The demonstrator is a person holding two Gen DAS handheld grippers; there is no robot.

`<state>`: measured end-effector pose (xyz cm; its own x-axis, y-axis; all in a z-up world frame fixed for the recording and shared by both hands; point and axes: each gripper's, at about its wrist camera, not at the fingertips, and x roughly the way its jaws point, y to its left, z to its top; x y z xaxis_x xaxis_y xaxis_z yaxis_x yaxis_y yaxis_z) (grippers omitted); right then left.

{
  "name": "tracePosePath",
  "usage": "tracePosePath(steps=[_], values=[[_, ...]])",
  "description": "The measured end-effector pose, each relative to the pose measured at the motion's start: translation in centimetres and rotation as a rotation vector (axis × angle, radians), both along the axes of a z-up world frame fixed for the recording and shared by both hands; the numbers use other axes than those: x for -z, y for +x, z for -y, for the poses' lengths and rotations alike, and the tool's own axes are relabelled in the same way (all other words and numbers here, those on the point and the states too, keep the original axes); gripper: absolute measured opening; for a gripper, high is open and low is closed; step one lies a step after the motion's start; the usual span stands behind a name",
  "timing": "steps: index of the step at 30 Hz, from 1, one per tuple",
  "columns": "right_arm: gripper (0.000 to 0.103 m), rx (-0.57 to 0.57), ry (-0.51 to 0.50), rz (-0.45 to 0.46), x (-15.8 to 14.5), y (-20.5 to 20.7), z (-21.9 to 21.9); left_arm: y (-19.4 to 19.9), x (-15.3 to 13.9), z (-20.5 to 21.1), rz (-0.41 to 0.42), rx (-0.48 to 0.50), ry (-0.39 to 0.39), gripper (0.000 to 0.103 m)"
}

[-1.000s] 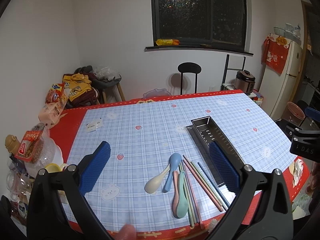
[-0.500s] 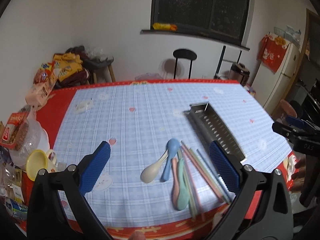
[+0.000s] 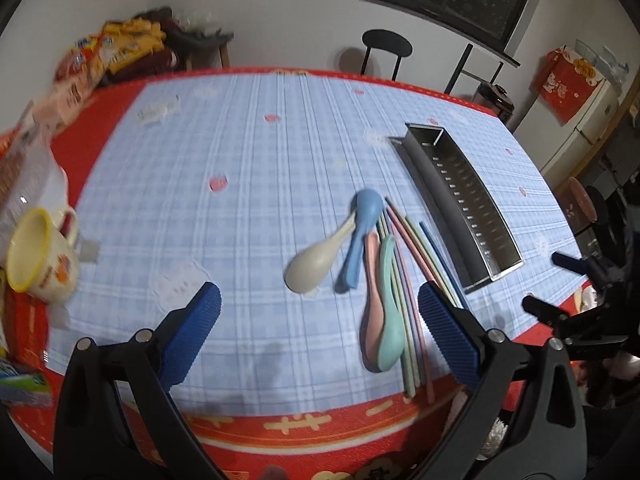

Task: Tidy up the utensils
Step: 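Lower the left tool onto the mint spoon while the right tool grasps a blue chopstick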

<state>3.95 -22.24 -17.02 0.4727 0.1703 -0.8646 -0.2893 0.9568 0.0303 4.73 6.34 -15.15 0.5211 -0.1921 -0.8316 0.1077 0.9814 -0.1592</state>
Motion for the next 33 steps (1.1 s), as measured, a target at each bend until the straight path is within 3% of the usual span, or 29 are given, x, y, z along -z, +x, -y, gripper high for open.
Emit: tracePosePath(steps=[5,7,11,13,21,28,33], values=[[0.048,0.001,0.053,-0.095,3.1,0.1,1.2,0.1,1.7,-0.3,-0.031,-0.001,0.01,0.097],[0.037,0.001,0.103,-0.139,4.2,0.1,1.5,0.2,2.3,-0.5,-0.046,-0.003,0.002,0.097],[0.02,-0.041,0.103,-0.162,6.1,0.0,0.4,0.6,3.1,-0.5,-0.058,0.01,-0.003,0.091],[0.02,-0.053,0.107,-0.164,6.6,0.0,-0.2,0.9,3.4,-0.3,-0.07,0.024,-0.003,0.077],[0.02,-0.083,0.09,-0.151,7.9,0.9,-1.7,1.2,4.5,1.2,-0.098,0.103,-0.026,0.055],[0.019,-0.07,0.094,-0.124,8.2,1.1,-1.5,1.2,5.3,2.8,-0.122,0.169,-0.084,0.051],[0.007,-0.046,0.092,-0.122,8.3,1.2,-1.3,1.1,6.2,4.0,-0.149,0.202,-0.099,0.045]])
